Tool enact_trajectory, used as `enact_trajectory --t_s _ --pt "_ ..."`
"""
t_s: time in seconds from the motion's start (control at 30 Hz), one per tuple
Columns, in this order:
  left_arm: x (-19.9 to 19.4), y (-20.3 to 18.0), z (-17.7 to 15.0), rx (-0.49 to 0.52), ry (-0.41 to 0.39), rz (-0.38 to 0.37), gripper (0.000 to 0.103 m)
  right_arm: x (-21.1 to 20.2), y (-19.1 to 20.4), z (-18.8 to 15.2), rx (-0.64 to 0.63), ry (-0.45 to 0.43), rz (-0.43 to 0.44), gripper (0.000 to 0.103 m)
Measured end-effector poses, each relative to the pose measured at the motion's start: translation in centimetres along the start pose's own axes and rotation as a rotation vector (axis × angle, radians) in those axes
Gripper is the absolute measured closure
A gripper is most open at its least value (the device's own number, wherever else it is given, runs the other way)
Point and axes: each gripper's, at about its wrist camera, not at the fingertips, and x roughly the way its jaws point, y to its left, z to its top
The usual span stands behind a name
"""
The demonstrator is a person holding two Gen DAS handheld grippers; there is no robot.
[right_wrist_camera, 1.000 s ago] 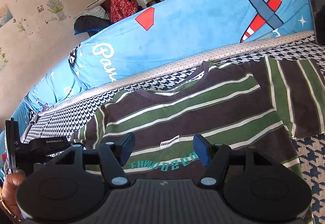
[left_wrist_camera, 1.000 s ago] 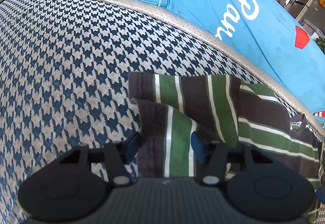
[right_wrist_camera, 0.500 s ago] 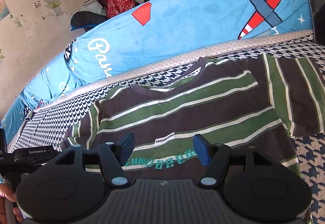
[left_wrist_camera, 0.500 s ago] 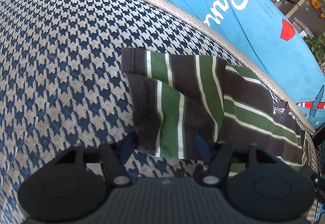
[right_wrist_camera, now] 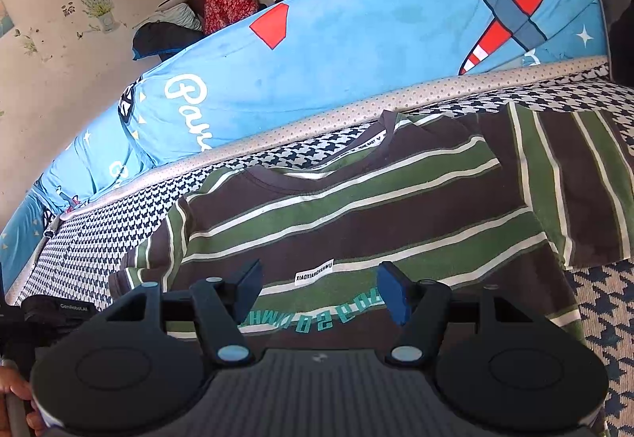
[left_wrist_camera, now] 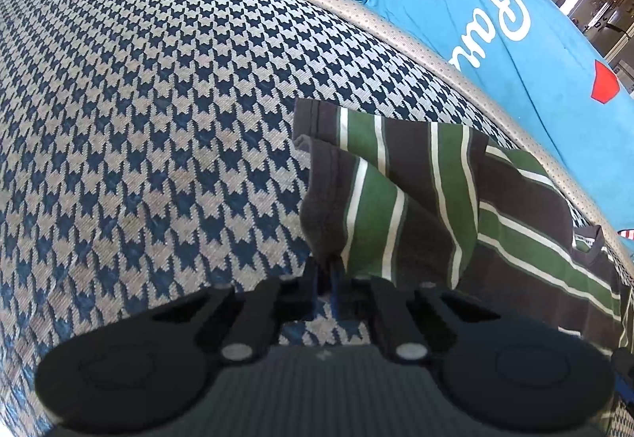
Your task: Fold clothes
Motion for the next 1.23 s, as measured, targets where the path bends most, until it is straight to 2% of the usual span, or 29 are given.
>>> enact_trajectory --t_s 0.1,0.2,0.3,0.37,0.43,0.57,0.7,0.8,0.87,0.97,1.07,1.13,1.23 --pt "-1.4 -1.2 -1.0 0.064 -0.05 0.068 0.098 0.0 -0.1 0.0 0.002 0.0 -0.001 0.04" --pt "-2.2 -1.4 -2.5 0.08 -0.016 0.088 0.098 -0.1 -0.3 0.2 0.006 -0.003 -0.002 0.04" --pt "-1.1 -1.1 -3.0 0.033 0.055 0.091 0.098 -0.2 -0.6 0.4 0.013 -0.003 -0.008 0.04" --pt "-1.2 -1.0 -2.7 0.03 0.054 0.101 0.096 -0.2 -0.9 0.5 0.018 0.003 -0.018 0.04" --pt "-1.3 -0.9 -2.6 0.008 0.056 0.124 0.088 -0.1 -1.1 0.6 0.028 0.012 -0.02 0.04" --pt "-2.7 -0.7 -2.1 -0.055 0.029 0.108 0.08 -0.2 -1.6 0.6 0.041 0.032 -0.01 0.039" --pt "-3.5 -2.0 -1.1 -0.06 -0.052 0.04 0.061 -0.1 -1.7 0.6 0.034 0.034 -0.016 0.038" --pt "-2.8 -3.7 0.5 -0.045 -0.073 -0.074 0.059 0.0 -1.8 0.8 0.05 0.037 -0.009 0.038" --pt "-1.8 -5.5 1.3 -0.01 -0.089 -0.113 0.055 0.1 -1.7 0.8 0.052 0.038 -0.005 0.038" --pt "0.0 -8.0 2.2 0.067 -0.104 -0.132 0.053 0.3 -1.5 0.7 0.05 0.047 -0.002 0.037" --pt "1.3 -9.7 3.1 0.081 -0.117 -0.16 0.048 0.4 -1.6 0.7 0.053 0.054 0.004 0.037" --pt "2.0 -10.6 3.7 0.086 -0.129 -0.18 0.038 0.5 -1.7 0.8 0.051 0.056 0.002 0.036" --pt "3.0 -11.7 4.6 0.099 -0.154 -0.205 0.031 0.6 -2.1 1.0 0.059 0.06 -0.001 0.035"
